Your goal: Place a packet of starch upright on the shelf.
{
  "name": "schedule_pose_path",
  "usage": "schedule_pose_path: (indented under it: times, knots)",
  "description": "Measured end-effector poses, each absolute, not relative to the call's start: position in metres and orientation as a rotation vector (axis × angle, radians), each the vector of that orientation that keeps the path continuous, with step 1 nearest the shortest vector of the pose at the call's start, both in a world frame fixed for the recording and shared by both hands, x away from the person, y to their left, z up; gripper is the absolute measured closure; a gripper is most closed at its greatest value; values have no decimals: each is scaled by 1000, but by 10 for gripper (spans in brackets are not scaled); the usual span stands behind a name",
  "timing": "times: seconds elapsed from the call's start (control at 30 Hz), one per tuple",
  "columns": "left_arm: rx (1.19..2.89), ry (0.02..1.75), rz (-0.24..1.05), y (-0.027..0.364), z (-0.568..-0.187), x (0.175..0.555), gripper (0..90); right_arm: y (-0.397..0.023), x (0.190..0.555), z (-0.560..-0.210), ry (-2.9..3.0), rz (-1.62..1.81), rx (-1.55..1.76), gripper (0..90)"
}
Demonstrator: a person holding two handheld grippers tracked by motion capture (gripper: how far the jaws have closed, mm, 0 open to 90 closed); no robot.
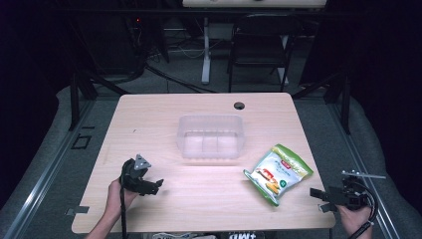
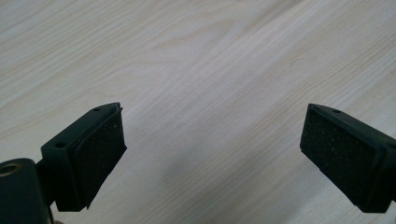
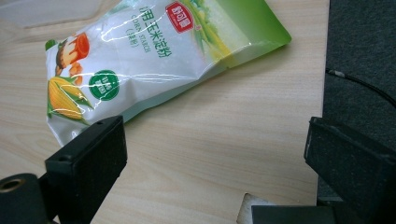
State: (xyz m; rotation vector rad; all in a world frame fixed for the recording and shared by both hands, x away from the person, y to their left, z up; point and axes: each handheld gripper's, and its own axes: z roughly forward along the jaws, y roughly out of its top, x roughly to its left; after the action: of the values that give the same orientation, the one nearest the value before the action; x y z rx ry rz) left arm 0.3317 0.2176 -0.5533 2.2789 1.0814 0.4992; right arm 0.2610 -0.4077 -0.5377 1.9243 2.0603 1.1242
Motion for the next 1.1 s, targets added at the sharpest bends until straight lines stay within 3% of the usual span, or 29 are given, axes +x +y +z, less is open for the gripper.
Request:
schedule_pose_path:
  times: [1.1]
  knots:
    - [2296, 1083, 473, 215, -557, 334, 63, -413, 288, -538, 2103, 1172, 1922, 77]
